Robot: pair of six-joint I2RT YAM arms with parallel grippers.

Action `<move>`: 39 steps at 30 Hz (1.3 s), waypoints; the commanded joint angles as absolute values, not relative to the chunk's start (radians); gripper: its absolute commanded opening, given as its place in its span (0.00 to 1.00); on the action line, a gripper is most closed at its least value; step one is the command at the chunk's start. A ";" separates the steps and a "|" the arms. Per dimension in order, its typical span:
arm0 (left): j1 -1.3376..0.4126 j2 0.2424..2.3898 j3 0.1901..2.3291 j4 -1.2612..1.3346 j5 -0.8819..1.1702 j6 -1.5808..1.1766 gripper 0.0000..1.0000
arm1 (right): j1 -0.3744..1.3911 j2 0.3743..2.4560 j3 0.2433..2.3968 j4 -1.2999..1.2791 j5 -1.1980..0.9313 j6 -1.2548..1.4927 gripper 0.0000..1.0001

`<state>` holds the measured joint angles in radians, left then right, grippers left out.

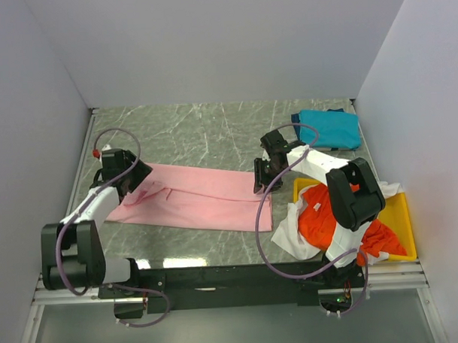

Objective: Fold and stack the t-shirts
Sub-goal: Fold the tshirt

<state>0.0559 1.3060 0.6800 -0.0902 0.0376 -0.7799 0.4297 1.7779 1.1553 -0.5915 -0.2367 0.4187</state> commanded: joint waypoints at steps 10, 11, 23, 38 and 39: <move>0.035 1.447 0.680 0.071 0.149 -0.815 0.65 | 0.436 1.772 1.157 -0.577 -0.235 0.420 0.48; 0.034 1.433 0.672 0.071 0.153 -0.819 0.65 | 0.436 1.773 1.158 -0.577 -0.236 0.420 0.48; 0.008 1.324 0.549 0.055 0.181 -0.842 0.65 | 0.436 1.799 1.177 -0.584 -0.247 0.413 0.48; -0.034 1.275 0.555 0.008 0.184 -0.850 0.65 | 0.442 1.833 1.166 -0.600 -0.230 0.420 0.47; -0.035 1.269 0.551 0.005 0.183 -0.850 0.65 | 0.442 1.829 1.161 -0.600 -0.230 0.420 0.47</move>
<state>-0.0288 1.3121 0.5442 0.0109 0.1623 -0.8371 0.4339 1.8278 1.1557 -0.5922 -0.2417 0.4217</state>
